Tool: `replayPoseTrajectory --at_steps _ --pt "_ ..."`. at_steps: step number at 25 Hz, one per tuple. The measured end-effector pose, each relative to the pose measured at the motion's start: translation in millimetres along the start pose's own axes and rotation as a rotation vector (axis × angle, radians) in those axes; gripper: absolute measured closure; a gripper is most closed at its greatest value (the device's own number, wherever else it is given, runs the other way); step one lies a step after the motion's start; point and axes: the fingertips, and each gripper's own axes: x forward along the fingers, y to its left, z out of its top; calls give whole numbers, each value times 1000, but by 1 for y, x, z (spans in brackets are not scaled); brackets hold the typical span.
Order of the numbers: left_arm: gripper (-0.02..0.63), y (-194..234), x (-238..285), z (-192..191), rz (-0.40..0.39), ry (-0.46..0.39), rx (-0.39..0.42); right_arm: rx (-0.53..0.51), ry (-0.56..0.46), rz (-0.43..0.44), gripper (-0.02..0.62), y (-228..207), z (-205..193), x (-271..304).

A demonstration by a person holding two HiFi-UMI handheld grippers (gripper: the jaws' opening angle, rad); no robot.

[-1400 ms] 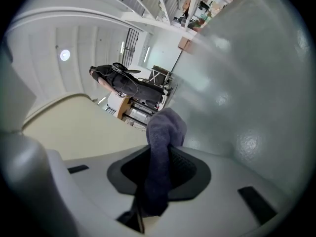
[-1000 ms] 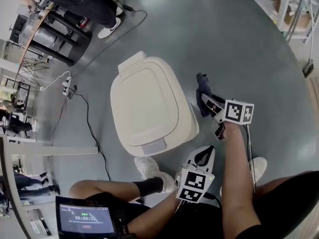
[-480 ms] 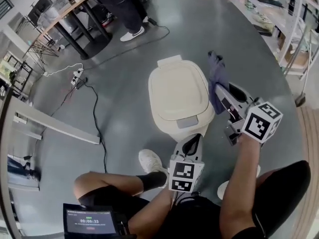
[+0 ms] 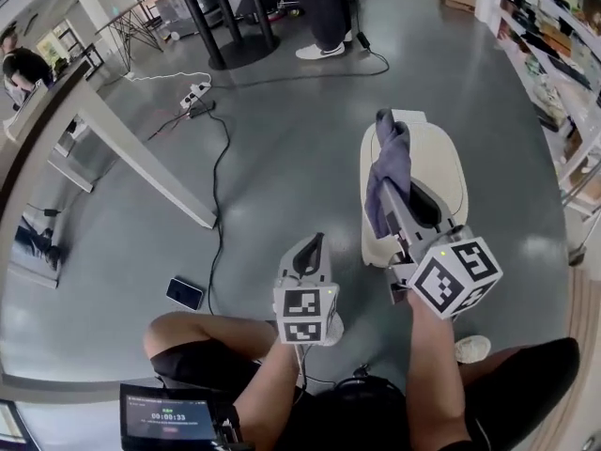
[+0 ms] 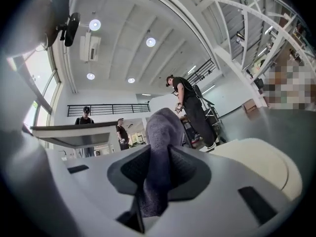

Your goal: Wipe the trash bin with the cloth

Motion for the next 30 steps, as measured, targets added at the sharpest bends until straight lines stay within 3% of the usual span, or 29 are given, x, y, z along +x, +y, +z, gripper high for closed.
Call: replayPoseTrajectory --at_steps 4,8,17,21,27,30 --pt "609 48 -18 -15 116 6 -92 64 24 -35 505 18 -45 15" --pt "609 77 -25 -24 173 -3 -24 129 62 -95 505 25 -100 28" --pt "609 77 -23 -10 147 -41 -59 192 267 -221 505 0 -193 13" --pt "609 74 -16 -17 101 -30 -77 253 270 -264 505 -14 -204 13" --pt "609 71 -6 -28 37 -2 -220 323 258 -300 505 -26 -212 9" --pt "609 68 2 -29 16 -5 -224 337 252 -323 505 -35 -214 9"
